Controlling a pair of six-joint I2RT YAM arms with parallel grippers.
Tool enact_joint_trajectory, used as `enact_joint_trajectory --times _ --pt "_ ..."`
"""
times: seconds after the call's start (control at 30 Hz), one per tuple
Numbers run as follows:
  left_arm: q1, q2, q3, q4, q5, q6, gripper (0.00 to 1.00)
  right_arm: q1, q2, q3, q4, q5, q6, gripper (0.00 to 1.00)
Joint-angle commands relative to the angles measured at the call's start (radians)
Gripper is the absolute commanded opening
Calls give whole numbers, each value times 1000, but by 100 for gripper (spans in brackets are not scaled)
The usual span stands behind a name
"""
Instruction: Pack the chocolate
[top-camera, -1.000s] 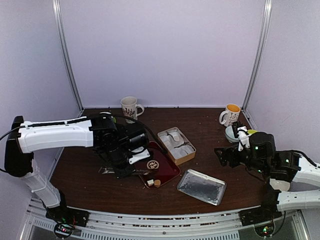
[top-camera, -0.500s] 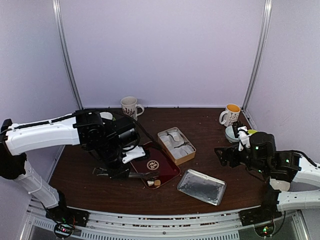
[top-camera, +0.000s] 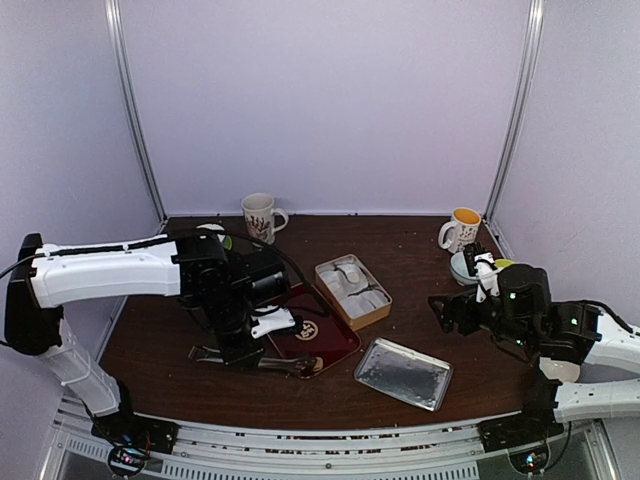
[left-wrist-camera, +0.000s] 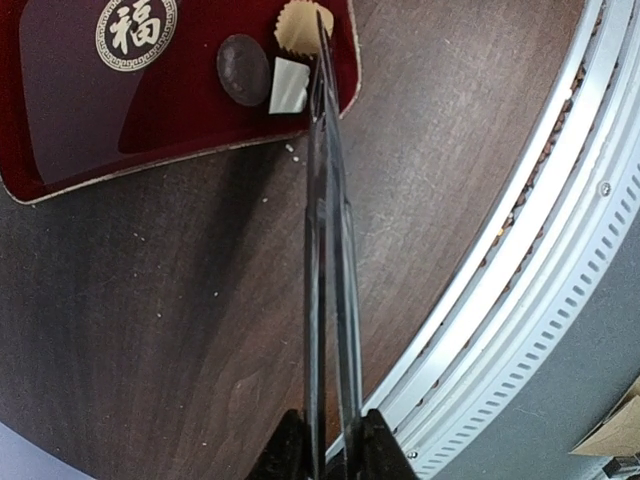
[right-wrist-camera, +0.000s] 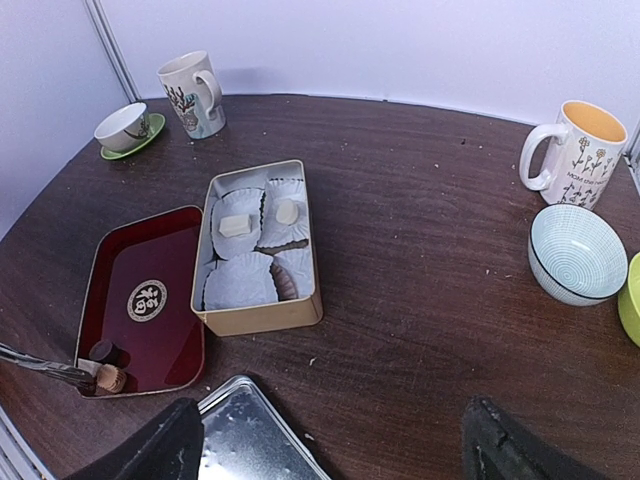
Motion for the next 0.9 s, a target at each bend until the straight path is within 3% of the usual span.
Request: enact_joint_trajectory --times 0.0,0.47,0.67,0.87 --pt "7 23 10 14 -19 19 20 -7 -9 3 -2 17 8 90" --pt "41 78 62 64 -258 -88 22 -7 -5 7 -3 17 4 90" --pt "54 13 68 94 -244 -91 23 -7 -17 -2 0 21 8 90" --pt "55 -55 57 130 -195 -75 38 -7 -11 2 2 15 6 90"
